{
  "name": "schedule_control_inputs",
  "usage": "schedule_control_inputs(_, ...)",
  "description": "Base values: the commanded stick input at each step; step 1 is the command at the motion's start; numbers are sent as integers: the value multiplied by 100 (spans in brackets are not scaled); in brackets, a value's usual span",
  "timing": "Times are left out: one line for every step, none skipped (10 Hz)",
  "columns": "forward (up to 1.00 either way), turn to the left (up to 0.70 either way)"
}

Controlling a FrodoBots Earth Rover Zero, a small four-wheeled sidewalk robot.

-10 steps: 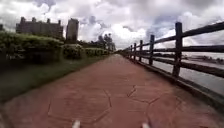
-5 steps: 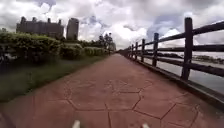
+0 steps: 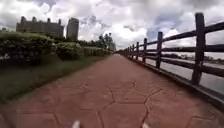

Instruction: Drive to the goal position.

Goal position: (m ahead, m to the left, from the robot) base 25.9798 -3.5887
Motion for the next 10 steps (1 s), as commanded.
schedule_control_inputs(70, 0)
schedule_control_inputs(70, 0)
schedule_control_inputs(70, 0)
schedule_control_inputs(70, 0)
schedule_control_inputs(70, -18)
schedule_control_inputs(70, -30)
schedule_control_inputs(70, -22)
schedule_control_inputs(70, -13)
schedule_control_inputs(70, -4)
schedule_control_inputs(70, 0)
